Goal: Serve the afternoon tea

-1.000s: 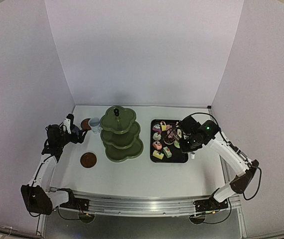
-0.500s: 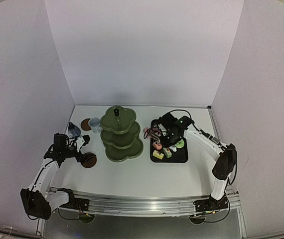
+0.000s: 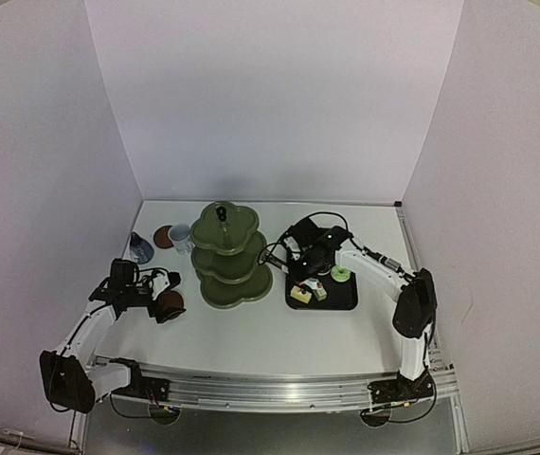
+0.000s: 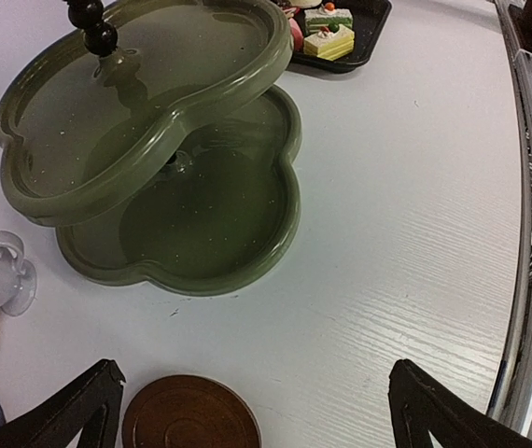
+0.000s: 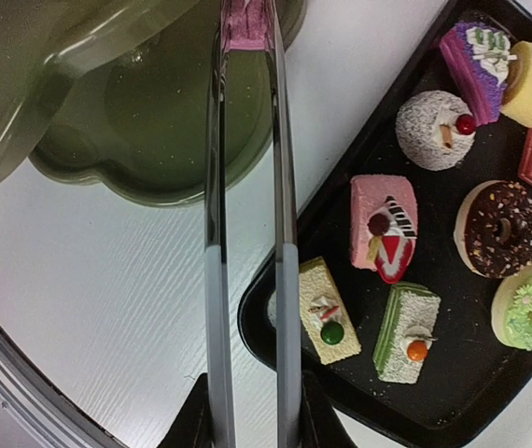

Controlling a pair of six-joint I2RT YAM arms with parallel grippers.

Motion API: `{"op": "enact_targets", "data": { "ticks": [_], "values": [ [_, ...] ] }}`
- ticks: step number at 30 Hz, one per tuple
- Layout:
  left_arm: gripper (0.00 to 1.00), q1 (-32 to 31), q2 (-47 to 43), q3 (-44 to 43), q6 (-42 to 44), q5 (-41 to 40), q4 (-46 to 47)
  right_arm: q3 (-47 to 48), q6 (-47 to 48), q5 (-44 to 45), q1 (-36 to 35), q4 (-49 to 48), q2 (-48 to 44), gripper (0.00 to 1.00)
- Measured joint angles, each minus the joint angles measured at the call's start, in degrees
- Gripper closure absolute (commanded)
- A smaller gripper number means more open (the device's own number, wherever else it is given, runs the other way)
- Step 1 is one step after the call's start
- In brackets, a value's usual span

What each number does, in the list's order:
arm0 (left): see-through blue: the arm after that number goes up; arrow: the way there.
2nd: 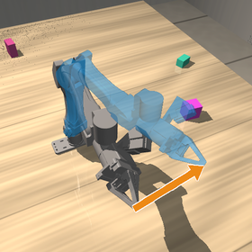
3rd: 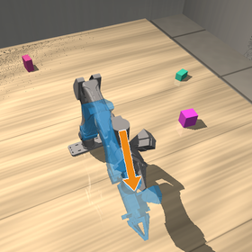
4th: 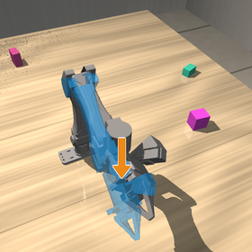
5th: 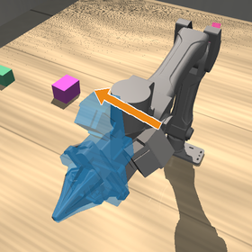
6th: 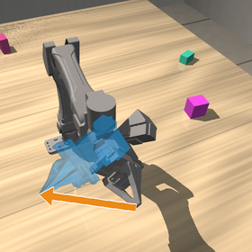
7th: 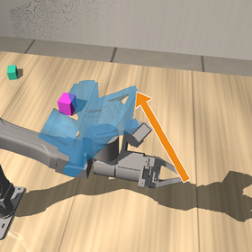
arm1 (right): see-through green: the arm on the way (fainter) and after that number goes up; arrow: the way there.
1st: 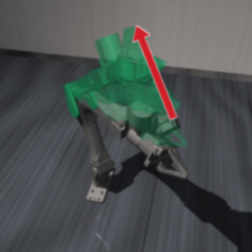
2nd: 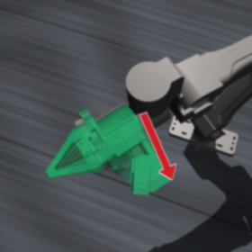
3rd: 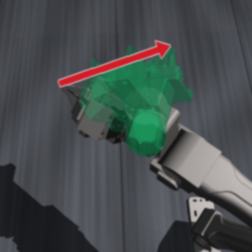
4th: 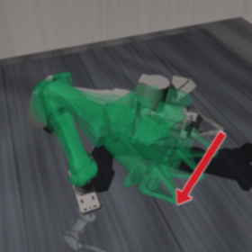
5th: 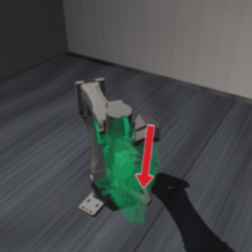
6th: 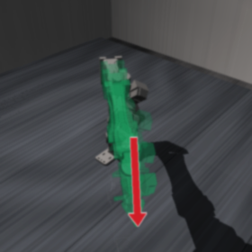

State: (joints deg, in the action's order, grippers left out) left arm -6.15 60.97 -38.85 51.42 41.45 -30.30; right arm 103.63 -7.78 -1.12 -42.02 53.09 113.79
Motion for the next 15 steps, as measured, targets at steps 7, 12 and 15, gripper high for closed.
{"op": "enact_targets", "data": {
  "ticks": [7, 12, 15],
  "values": [
    [0.00, -0.3, 0.1, 0.0, 0.9, 0.0, 0.4, 0.2, -0.3, -1.1, -1.1, -1.5, 2.8, 1.00],
    [0.00, -0.3, 0.1, 0.0, 0.9, 0.2, 0.4, 0.2, -0.8, -1.4, -1.1, -3.7, 3.2, 1.00],
    [0.00, -0.3, 0.1, 0.0, 0.7, 0.4, 0.5, 0.4, -1.3, -1.5, -1.2, -5.2, 4.2, 1.00]
  ]
}}
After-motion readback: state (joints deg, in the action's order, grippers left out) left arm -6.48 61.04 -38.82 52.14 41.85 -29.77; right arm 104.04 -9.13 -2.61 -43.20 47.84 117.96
